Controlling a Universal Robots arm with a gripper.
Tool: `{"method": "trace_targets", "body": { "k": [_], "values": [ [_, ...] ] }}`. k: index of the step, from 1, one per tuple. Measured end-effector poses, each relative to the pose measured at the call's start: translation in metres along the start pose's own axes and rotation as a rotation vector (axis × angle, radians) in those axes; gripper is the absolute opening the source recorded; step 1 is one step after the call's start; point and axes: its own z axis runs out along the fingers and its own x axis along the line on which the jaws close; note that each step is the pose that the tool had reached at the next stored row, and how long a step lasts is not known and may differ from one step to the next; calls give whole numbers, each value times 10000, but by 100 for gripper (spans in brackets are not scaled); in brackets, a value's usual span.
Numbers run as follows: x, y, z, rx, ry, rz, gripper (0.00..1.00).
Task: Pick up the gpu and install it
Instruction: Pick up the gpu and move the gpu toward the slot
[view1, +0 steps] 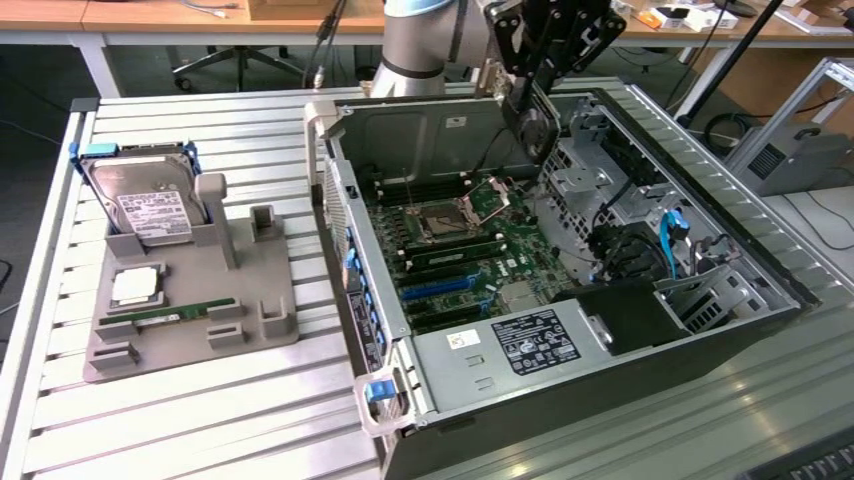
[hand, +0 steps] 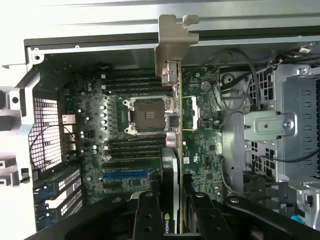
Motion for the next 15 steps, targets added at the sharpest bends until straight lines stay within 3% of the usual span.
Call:
{"method": "trace_targets", "body": {
  "k": [10,15],
  "values": [
    [-504,29,14,-2,0,0,27],
    [-581,33,15,0,0,-1,27]
  ]
}}
